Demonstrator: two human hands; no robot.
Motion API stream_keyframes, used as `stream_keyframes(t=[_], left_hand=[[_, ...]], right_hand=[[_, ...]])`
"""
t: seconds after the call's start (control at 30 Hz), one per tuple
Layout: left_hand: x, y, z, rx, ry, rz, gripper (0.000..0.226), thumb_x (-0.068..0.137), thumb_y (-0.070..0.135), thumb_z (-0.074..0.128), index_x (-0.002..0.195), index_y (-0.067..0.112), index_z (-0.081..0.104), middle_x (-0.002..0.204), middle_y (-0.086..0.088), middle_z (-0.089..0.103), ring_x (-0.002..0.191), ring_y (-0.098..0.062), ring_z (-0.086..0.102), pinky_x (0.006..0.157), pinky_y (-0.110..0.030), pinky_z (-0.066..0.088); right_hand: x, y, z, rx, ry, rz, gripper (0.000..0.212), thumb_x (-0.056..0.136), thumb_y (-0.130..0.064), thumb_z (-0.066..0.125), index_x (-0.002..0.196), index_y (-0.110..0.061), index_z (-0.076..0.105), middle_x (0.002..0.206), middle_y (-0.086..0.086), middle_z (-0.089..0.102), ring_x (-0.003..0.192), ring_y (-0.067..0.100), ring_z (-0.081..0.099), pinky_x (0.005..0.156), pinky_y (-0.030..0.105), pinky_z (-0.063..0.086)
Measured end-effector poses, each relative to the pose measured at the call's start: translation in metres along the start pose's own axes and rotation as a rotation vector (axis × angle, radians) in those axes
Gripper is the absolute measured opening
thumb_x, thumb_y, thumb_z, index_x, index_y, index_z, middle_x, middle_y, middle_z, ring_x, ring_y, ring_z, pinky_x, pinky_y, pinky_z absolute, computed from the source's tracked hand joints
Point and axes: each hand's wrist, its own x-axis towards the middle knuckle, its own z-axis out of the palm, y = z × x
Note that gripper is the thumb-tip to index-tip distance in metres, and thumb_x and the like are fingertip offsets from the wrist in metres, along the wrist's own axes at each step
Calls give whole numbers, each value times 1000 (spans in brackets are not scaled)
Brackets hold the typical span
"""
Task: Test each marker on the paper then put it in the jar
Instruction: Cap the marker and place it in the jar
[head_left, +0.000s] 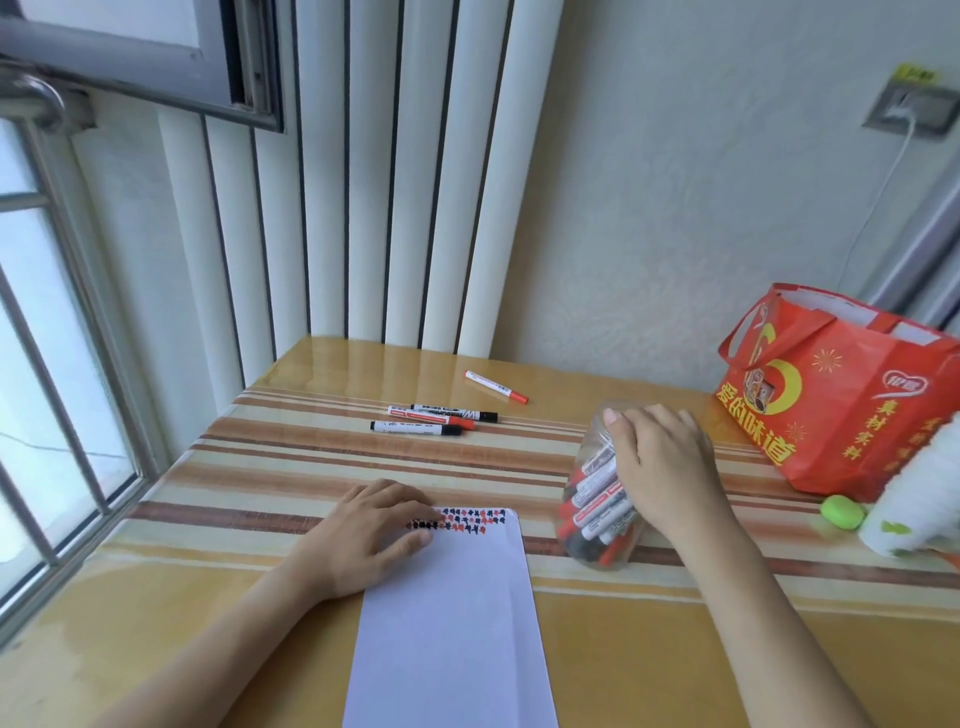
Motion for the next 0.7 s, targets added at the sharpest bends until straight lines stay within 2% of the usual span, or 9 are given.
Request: stream_keyframes(t=[0.07,0.13,0.27,0.3,0.33,0.4,0.53,0.6,0.7], left_hand=[[1,0,0,0,0,-6,45,104,65,25,130,48,58,132,30,51,130,7,39,111,-28,29],[1,-1,1,-10,20,-24,47,105,63,23,127,46,60,130,30,52,129,7,40,110,-28,31],[5,-5,3,-41,79,-94,52,104,64,21,124,41,64,125,28,53,125,4,42,107,-32,36],[6,-6,4,-42,76,-101,52,104,65,21,123,42,63,124,29,53,126,3,41,107,-33,36],[7,-7,4,-39,71,-106,51,104,65,21,123,42,63,125,29,52,126,3,41,107,-33,35],[8,-8,5,-40,62,-111,50,103,66,22,124,44,62,125,29,51,127,4,40,108,-33,34],[7,-7,3,-42,28,-74,48,101,71,23,125,51,60,125,30,47,128,4,38,108,-29,29],[6,-7,1,-57,6,-40,47,101,72,26,125,51,61,125,29,48,128,3,39,107,-29,28],[6,-5,-2,-73,-11,-12,45,101,71,30,125,50,62,125,27,48,128,2,39,107,-31,30]], right_hand=[[2,-3,0,-80,-59,32,67,105,-52,13,129,-22,68,124,6,62,114,26,46,101,43,36],[4,-8,5,-137,12,53,64,106,-53,19,130,-19,67,128,9,59,118,29,45,101,45,38],[0,-33,20,13,566,-67,30,103,-29,50,109,-5,68,113,16,62,101,35,52,84,48,46],[0,-44,26,84,620,-137,22,100,-21,53,102,-5,67,107,15,62,96,35,53,82,47,46],[0,-57,35,161,601,-219,17,98,-17,54,98,-5,66,103,13,61,94,34,54,82,46,46],[2,-82,60,293,404,-348,15,97,-16,52,95,-8,65,100,6,61,95,28,55,82,40,47],[24,-111,123,312,-73,-354,21,101,-12,49,113,-13,65,115,0,63,111,23,56,90,39,49],[42,-117,148,245,-198,-329,33,99,-1,48,127,-12,63,128,2,62,121,23,54,98,39,49],[63,-120,171,172,-264,-300,57,93,13,46,141,-16,55,140,1,58,130,23,50,102,38,49]])
